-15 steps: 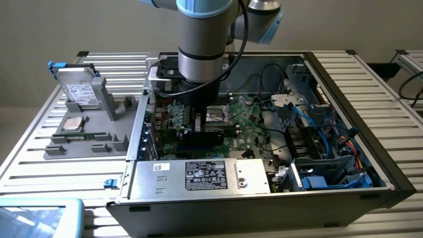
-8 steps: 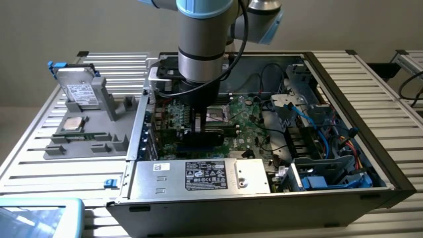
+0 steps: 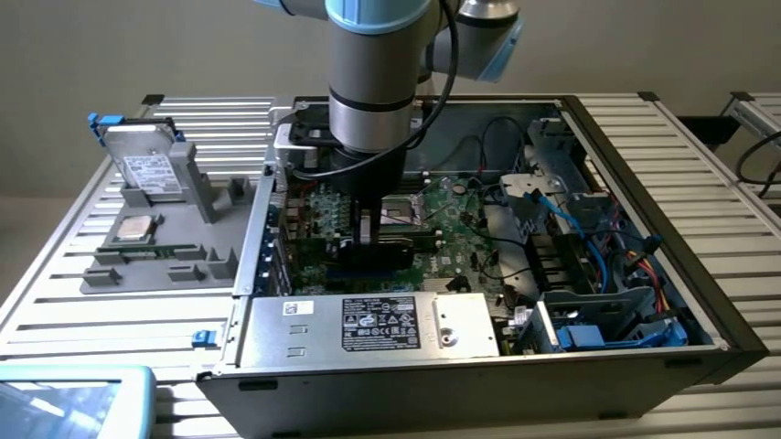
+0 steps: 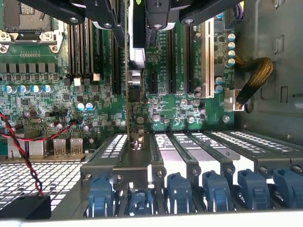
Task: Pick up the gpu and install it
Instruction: 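Insert the gpu into the slot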
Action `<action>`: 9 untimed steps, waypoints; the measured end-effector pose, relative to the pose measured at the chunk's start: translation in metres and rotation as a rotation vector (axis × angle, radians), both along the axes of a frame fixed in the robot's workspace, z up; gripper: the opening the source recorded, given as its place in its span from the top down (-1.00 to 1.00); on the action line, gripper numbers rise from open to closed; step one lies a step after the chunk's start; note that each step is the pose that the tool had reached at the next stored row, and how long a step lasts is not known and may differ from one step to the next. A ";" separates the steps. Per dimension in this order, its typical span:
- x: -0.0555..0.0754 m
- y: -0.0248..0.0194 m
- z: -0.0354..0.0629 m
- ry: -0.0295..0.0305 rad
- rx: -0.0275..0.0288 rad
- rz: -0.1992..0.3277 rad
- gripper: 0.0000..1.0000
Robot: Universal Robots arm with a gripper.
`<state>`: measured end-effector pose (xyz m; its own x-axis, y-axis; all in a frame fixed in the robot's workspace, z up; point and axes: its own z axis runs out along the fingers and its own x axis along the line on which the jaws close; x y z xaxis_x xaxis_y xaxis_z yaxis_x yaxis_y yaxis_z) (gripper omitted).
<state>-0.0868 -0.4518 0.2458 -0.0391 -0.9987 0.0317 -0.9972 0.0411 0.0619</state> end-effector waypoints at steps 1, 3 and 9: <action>0.000 0.0000 0.0000 0.0002 -0.0005 0.000 0.44; 0.000 0.0000 0.0001 0.0024 -0.0010 0.000 0.44; 0.000 -0.0003 0.0011 0.0101 -0.0042 0.000 0.44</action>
